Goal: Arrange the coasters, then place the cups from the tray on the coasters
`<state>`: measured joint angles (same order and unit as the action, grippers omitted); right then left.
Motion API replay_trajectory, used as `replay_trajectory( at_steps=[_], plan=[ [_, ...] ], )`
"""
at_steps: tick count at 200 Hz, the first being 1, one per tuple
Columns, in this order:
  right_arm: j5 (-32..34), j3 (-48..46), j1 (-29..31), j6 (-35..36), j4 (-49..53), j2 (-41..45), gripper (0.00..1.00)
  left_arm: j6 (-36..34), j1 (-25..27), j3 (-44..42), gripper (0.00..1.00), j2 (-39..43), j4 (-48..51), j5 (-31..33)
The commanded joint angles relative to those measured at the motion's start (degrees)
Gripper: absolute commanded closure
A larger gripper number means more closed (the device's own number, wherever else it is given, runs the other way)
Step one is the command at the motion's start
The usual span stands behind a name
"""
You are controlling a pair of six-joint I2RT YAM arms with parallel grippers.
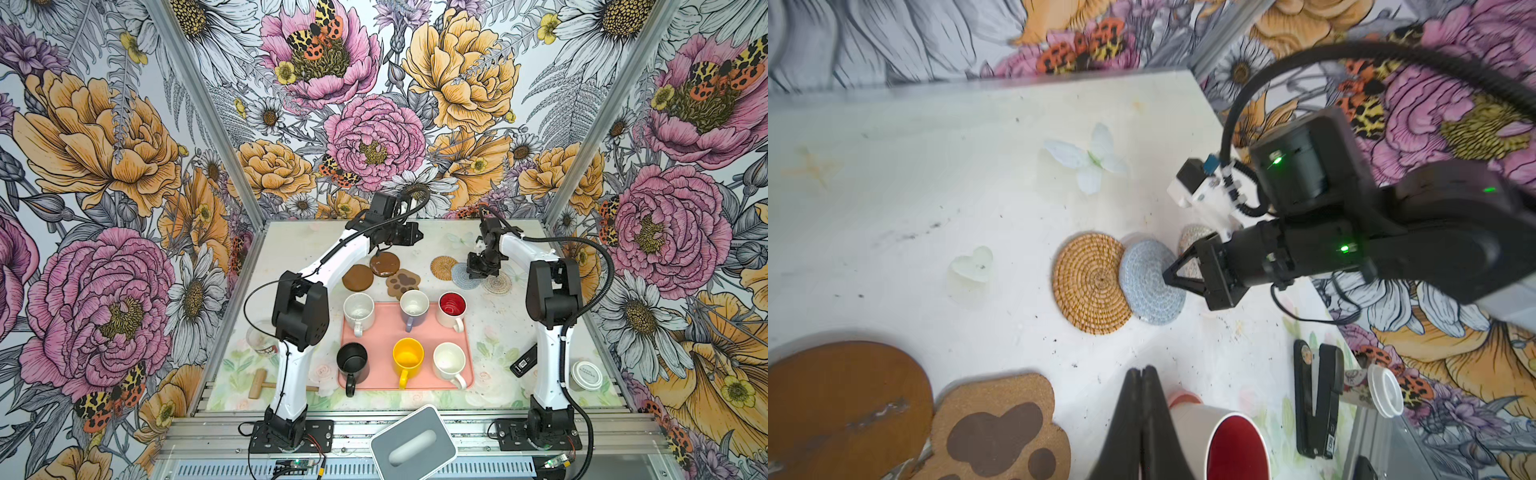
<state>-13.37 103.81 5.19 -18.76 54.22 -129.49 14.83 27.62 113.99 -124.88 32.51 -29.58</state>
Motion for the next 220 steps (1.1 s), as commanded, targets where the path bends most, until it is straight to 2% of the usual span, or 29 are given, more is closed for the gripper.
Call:
replay_trajectory(
  at_steps=[1,90,178,220],
  plan=[
    [-0.96,-0.12,0.78,0.86,-0.05,-2.43,1.0,-0.02,1.26,6.28,1.0,-5.57,7.1,-6.4],
    [-1.18,-1.12,1.05,1.54,0.1,-1.97,1.0,4.76,5.43,22.72,1.0,-23.1,8.8,-6.69],
    [-1.62,-2.24,1.14,1.85,0.1,-1.29,1.0,11.06,5.69,29.38,1.0,-30.82,8.77,6.67],
    [-2.0,-3.13,1.14,2.03,0.1,-0.79,1.0,13.55,5.64,33.38,1.0,-34.33,8.7,9.88]
  ],
)
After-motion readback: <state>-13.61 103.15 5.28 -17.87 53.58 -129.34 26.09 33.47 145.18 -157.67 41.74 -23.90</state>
